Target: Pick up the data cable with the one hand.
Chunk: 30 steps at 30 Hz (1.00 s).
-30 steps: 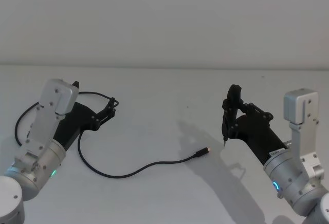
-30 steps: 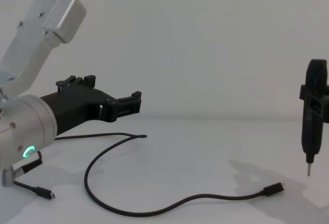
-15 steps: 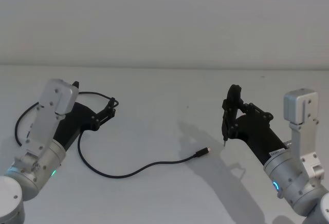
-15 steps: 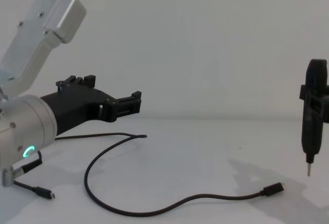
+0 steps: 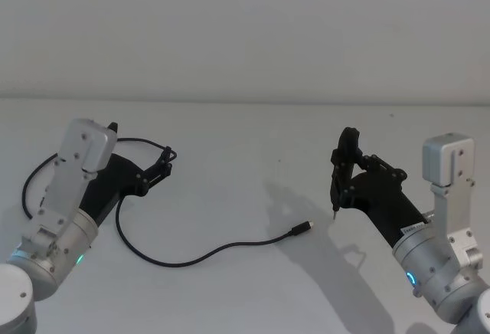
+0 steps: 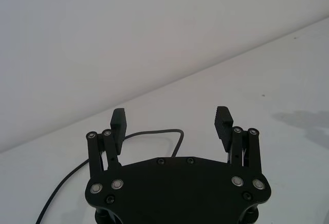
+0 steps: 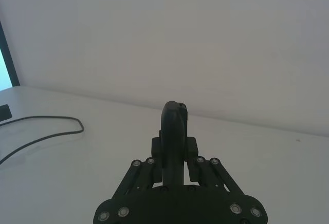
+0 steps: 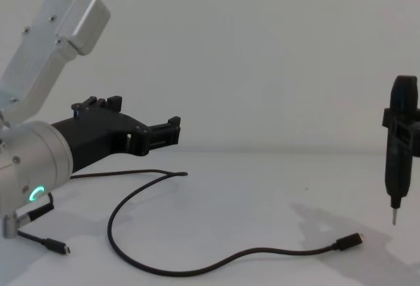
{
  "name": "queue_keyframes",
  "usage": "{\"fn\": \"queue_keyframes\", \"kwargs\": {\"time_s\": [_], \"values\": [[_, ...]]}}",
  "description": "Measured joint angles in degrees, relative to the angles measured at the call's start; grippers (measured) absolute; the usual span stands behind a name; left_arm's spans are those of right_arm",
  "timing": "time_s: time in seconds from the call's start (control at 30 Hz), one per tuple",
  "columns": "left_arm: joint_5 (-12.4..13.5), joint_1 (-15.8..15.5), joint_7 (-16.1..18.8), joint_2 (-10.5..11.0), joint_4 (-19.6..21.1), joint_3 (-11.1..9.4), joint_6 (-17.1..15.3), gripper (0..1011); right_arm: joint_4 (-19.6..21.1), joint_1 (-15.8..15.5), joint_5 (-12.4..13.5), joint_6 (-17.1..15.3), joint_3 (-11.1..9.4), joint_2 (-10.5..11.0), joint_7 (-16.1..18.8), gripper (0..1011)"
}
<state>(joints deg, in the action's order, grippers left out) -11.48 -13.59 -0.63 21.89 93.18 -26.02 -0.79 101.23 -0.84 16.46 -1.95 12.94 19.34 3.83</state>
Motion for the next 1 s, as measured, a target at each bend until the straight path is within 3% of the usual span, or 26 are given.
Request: {"fn": "queue_keyframes", "kwargs": {"time_s": [0.6,1.0], "values": [[0.0,-0.1,-0.6,0.2,0.2,-0.1,-0.1,1000,0.0,0.0,0.0,0.0,0.0,0.0,0.0,274],[-1.5,-0.8,-6.8,2.6,2.2,-0.7,-2.3,1000,0.0,0.0,0.0,0.0,0.0,0.0,0.0,275]]}}
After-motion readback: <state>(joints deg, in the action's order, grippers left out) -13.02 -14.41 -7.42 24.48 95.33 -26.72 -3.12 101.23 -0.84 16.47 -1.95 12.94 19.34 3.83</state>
